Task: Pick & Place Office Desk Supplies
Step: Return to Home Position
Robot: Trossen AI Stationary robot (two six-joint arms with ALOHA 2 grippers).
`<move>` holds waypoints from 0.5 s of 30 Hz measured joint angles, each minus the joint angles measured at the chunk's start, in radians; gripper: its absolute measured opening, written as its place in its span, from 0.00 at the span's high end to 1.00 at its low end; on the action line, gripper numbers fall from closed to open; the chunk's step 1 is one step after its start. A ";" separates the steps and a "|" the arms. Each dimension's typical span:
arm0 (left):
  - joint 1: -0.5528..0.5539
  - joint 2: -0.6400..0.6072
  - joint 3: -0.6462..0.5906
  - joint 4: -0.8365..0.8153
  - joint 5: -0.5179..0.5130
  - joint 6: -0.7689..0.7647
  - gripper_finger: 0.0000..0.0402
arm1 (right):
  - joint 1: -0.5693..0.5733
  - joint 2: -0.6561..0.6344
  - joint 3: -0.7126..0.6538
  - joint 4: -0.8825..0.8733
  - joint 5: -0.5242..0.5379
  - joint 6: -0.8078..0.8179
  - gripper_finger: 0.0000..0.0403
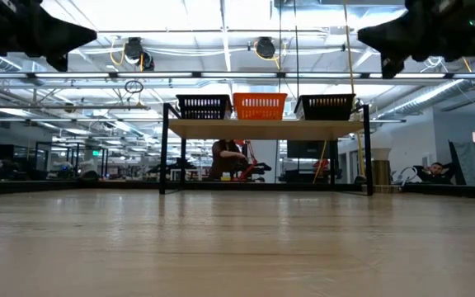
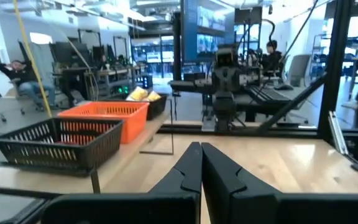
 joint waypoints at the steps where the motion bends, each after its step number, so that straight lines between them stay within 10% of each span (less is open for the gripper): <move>1: 0.000 0.001 -0.009 0.011 0.000 0.006 1.00 | -0.001 -0.023 -0.018 0.001 0.000 -0.001 1.00; 15: 0.002 0.001 -0.204 0.151 0.015 0.047 1.00 | -0.041 -0.107 -0.237 0.184 0.001 0.014 1.00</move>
